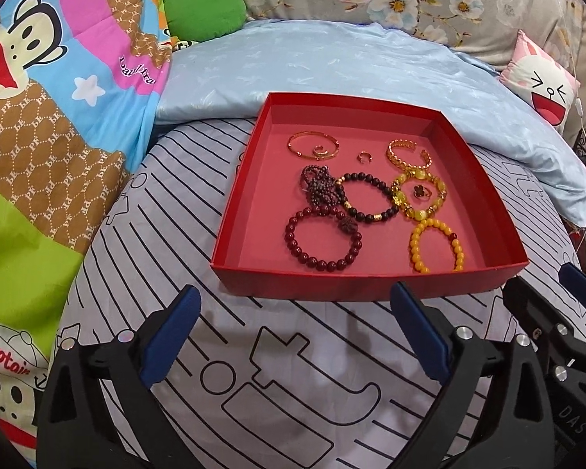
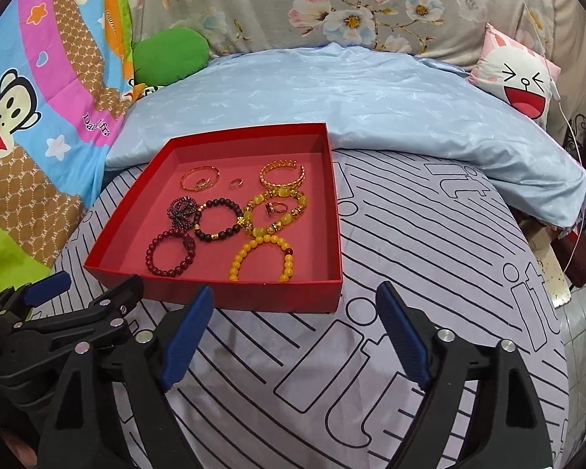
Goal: Organize jewelry
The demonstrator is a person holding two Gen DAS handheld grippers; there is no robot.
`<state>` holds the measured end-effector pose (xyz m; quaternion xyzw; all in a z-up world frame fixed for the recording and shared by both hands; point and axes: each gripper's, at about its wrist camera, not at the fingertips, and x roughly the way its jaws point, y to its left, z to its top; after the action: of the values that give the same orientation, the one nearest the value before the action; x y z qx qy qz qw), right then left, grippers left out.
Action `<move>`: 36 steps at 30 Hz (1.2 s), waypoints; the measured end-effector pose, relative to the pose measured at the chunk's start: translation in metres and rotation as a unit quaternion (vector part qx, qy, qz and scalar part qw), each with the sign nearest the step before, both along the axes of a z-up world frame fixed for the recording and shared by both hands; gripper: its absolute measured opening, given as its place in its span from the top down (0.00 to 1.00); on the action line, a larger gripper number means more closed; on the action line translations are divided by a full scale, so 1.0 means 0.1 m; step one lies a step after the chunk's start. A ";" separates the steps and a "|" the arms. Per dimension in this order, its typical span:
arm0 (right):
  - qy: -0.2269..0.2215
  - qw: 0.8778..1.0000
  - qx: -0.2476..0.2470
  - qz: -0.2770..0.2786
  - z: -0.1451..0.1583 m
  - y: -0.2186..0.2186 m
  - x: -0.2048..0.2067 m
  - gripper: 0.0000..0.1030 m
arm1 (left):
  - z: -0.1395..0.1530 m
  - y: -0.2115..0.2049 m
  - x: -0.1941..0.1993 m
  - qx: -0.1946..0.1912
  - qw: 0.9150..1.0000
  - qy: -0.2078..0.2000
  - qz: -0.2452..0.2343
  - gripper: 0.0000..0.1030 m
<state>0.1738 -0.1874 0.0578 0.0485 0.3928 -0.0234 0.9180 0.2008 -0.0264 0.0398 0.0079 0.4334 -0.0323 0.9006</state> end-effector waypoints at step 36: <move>-0.006 1.000 0.003 -0.018 -0.03 -0.01 -0.14 0.06 | -0.01 0.02 -0.11 0.016 1.000 -0.007 0.016 0.09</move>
<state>0.1600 -0.1881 0.0544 0.0587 0.3865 -0.0381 0.9196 0.1900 -0.0247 0.0392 0.0151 0.4274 -0.0107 0.9039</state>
